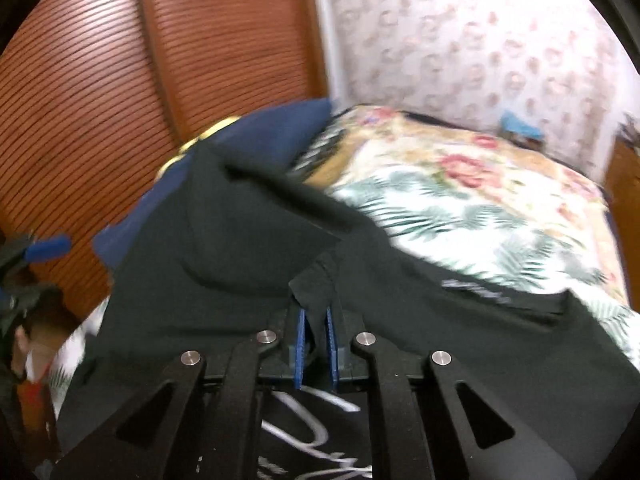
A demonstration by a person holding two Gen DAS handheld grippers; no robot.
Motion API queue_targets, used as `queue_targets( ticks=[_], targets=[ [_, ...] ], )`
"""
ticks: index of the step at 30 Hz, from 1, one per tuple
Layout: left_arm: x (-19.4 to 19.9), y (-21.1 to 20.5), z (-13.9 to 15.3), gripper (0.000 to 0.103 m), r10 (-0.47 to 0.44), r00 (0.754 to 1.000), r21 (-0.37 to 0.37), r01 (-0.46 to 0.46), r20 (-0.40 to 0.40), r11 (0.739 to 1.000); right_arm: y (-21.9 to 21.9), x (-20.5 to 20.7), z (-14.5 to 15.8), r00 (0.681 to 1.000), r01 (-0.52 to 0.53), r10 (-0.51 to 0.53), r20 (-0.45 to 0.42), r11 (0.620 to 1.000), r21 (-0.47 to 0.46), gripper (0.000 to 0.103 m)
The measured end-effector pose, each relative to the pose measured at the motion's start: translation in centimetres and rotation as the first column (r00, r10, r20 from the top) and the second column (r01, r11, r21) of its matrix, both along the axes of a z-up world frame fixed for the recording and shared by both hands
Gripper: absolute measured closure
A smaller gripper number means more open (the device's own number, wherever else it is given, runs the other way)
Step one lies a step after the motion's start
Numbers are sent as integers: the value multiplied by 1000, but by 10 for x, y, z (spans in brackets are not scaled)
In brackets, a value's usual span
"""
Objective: Fold small clothes
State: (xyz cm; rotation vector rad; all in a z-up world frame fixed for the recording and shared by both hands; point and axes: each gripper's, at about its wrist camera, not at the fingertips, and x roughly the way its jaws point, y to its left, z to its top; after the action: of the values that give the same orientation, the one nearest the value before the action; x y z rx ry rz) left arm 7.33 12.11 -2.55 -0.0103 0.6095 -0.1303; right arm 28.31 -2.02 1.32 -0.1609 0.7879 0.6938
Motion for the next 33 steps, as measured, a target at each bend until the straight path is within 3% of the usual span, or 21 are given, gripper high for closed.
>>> queue_targets(
  ticks=[2,5,6,13,22,33],
  targets=[
    [2,-3,-1,43,-6,1000,3,6,-3,1000,-8,0,6,998,44,-43,37,999,-23,87],
    [5,-7,0,43,-10,1000,9,10,-7,1000,-13,-1,11,998,49,-48,41,998,-27,46],
    [6,-7,0,43,-10,1000,10,10,-6,1000,-17,-3,13,997,53,-52,50,998,-30,45],
    [10,-19,0,43,-33,999,1,33,-2,999,-57,-17,32,995,71,-69,79,997,-28,44],
    [10,-55,-12,43,-95,995,-3,95,-30,996,-152,-65,48,984,143,-134,114,987,-68,44],
    [11,-100,-33,43,-155,982,-2,156,-105,988,-259,-108,12,948,314,-305,89,942,-121,44]
  ],
)
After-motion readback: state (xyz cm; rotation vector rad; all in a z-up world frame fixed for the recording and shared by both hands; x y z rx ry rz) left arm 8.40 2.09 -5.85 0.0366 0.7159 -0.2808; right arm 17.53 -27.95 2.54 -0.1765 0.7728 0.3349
